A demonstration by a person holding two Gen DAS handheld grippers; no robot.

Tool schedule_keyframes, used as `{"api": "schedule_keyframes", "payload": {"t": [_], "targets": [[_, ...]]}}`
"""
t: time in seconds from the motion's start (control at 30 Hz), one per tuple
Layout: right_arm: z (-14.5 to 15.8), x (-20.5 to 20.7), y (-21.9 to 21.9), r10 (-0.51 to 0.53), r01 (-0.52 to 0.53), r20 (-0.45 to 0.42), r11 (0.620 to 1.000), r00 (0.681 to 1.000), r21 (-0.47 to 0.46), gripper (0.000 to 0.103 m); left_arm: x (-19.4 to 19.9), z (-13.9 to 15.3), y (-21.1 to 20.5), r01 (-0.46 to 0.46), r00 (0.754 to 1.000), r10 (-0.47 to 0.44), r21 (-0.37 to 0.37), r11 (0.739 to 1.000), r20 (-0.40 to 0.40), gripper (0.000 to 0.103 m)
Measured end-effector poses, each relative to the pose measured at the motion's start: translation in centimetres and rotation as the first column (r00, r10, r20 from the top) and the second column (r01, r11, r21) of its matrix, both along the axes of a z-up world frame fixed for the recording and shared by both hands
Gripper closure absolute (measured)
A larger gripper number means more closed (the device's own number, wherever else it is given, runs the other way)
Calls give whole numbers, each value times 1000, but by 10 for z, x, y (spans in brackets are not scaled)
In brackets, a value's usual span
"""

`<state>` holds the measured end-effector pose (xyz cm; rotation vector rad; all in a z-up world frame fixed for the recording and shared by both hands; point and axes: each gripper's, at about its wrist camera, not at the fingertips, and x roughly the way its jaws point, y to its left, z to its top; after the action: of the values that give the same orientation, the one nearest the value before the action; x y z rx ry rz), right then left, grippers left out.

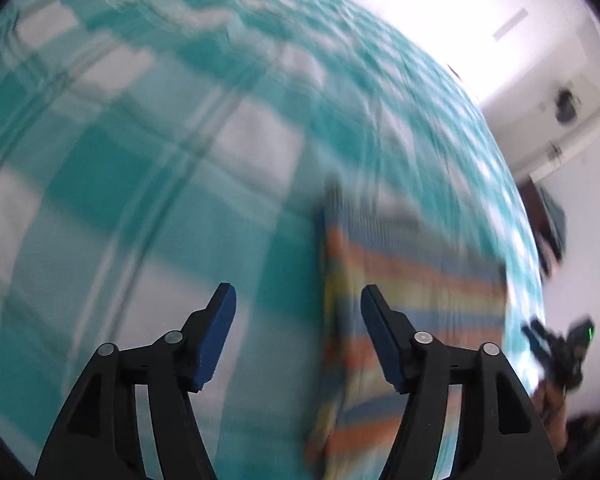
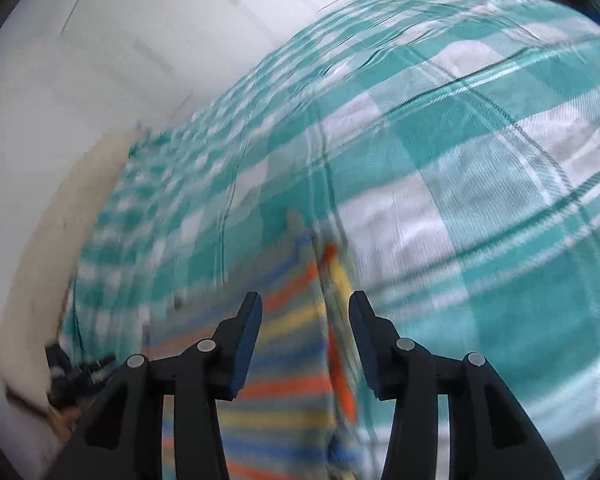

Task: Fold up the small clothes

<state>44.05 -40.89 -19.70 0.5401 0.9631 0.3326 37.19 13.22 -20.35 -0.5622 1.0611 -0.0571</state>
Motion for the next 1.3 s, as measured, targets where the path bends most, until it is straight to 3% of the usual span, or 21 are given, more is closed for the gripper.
{"api": "schedule_keyframes", "payload": {"t": [0.07, 0.17, 0.3, 0.43, 0.5, 0.57, 0.67, 0.8, 0.87, 1.03, 1.07, 1.1, 1.23, 1.3], "targets": [[0, -33, 2, 102, -103, -30, 994, 994, -42, 57, -39, -11, -14, 56, 998, -57, -43, 998, -33, 27], [-14, -71, 8, 171, -180, -108, 981, 979, -71, 45, -76, -29, -38, 92, 993, -97, -73, 993, -64, 24], [-36, -98, 21, 205, -229, -178, 966, 962, -122, 44, -90, -30, -52, 18, 999, -19, -40, 999, -37, 22], [-5, -99, 36, 199, -219, -106, 947, 974, -236, 44, -98, -19, -44, -16, 999, 16, 5, 1000, -30, 22], [21, -98, 59, 278, -286, -68, 916, 958, -280, 44, -92, -7, -36, -12, 1000, 11, 71, 997, 20, 22], [38, -98, 82, 348, -341, -39, 880, 937, -331, 44, -76, 1, -28, 6, 999, -10, 87, 996, 39, 23], [53, -96, 113, 404, -375, -6, 842, 915, -389, 44, -23, 19, -16, 54, 994, -57, 34, 998, 91, 23], [49, -97, 119, 372, -346, 16, 878, 928, -329, 44, 58, 25, -12, 104, 992, -107, 47, 993, 70, 32], [39, -101, 113, 335, -322, 1, 905, 942, -279, 44, 100, 12, -20, 147, 989, -148, 53, 988, 0, 40], [22, -119, 93, 291, -286, -22, 919, 957, -273, 44, 138, -17, -41, 213, 973, -193, 167, 963, -129, 45], [19, -122, 88, 285, -281, -28, 918, 958, -280, 44, 141, -21, -47, 238, 967, -210, 210, 948, -145, 77], [17, -127, 83, 279, -276, -33, 916, 960, -290, 44, 140, -22, -51, 254, 963, -224, 229, 940, -147, 97], [15, -138, 62, 243, -237, -24, 913, 970, -332, 44, 131, 9, -71, 312, 948, -319, 284, 907, -24, 100], [17, -139, 55, 228, -215, -3, 917, 974, -336, 44, 131, 23, -80, 322, 939, -344, 284, 903, 29, 100]]}}
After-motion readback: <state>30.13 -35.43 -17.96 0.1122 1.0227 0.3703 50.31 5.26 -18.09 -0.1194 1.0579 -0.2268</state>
